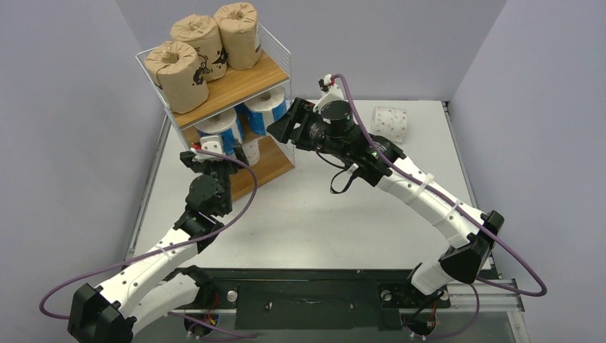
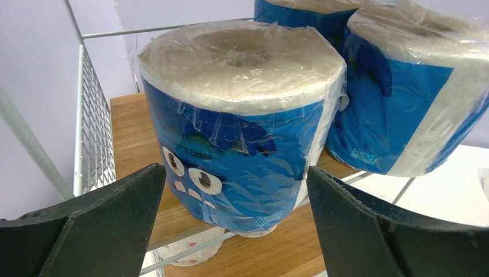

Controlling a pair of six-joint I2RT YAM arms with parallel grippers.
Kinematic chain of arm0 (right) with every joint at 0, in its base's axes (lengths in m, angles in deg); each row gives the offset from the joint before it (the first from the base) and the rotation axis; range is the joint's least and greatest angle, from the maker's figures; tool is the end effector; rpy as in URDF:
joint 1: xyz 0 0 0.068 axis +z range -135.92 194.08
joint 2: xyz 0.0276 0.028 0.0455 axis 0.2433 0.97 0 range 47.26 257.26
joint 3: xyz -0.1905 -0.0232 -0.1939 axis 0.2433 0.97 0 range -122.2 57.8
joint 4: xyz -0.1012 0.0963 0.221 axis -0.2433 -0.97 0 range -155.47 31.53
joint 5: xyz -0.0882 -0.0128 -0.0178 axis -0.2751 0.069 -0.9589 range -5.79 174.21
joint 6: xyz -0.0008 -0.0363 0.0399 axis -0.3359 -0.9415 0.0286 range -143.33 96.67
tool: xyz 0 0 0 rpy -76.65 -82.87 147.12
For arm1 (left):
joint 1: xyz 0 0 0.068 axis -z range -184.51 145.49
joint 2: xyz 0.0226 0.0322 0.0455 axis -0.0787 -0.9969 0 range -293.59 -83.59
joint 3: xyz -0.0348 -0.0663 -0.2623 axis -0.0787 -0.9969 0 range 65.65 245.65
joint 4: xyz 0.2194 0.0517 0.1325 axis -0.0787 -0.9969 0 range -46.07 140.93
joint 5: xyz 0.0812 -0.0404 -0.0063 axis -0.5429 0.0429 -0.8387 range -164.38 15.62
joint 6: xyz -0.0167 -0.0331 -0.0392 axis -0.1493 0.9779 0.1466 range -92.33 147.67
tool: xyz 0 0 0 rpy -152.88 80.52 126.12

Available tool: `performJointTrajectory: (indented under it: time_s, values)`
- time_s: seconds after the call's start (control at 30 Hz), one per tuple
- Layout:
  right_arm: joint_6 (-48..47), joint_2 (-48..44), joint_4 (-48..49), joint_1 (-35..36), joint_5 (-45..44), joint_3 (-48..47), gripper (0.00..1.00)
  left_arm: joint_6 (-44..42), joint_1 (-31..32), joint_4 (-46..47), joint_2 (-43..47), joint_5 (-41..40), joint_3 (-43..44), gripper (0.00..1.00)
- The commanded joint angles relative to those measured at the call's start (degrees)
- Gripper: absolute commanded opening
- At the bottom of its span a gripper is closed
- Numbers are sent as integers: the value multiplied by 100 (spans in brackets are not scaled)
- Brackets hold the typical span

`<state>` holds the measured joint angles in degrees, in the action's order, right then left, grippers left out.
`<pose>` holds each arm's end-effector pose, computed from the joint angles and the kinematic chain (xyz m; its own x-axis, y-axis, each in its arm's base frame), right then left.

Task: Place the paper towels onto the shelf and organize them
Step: Place the paper towel on the shelf.

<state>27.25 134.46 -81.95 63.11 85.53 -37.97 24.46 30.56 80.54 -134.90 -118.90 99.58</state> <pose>0.2264 0.2619 0.4447 -0.7016 0.3700 -0.6089 -0.3581 0.5557 0.7503 0.1812 -0.0968 0.3246 0.1646 -0.0668 -0.9841 -0.1605 0.9826 -0.0935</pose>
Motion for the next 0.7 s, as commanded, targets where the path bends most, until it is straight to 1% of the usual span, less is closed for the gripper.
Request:
performJointTrajectory:
  time_s: [0.0, 0.07, 0.17, 0.2, 0.3, 0.43, 0.47, 0.53, 0.6, 0.63, 0.67]
  values:
    - [-122, -307, 438, -48, -100, 173, 62, 90, -55, -365, 158, 413, 405, 96]
    - [-172, -360, 458, -56, -113, 228, 62, 201, -53, -614, 313, 700, 474, 98]
    - [-242, -432, 419, -59, -202, 247, 62, 278, -47, -1036, 586, 1037, 610, 97]
    - [-286, -451, 313, -71, -251, 227, 62, 424, -47, -1146, 648, 1105, 647, 96]
    - [-406, -527, 201, -97, -416, 234, 63, 515, -52, -1693, 991, 1591, 812, 96]
    - [-612, -667, 182, -100, -572, 374, 63, 669, -41, -2665, 1316, 2481, 1211, 96]
    - [-647, -690, 193, -102, -590, 410, 62, 750, -43, -3128, 1417, 2757, 1313, 96]
    - [-746, -712, 285, -104, -618, 528, 60, 884, -40, -3656, 1625, 3050, 1610, 96]
    - [-848, -736, 594, -78, -559, 752, 52, 1005, -48, -4022, 1890, 3155, 1767, 98]
    - [-882, -763, 996, -41, -404, 979, 46, 1056, -45, -4102, 1977, 3179, 1815, 98]
    - [-892, -769, 1220, -11, -242, 1220, 43, 1070, -45, -4226, 2145, 3241, 1906, 95]
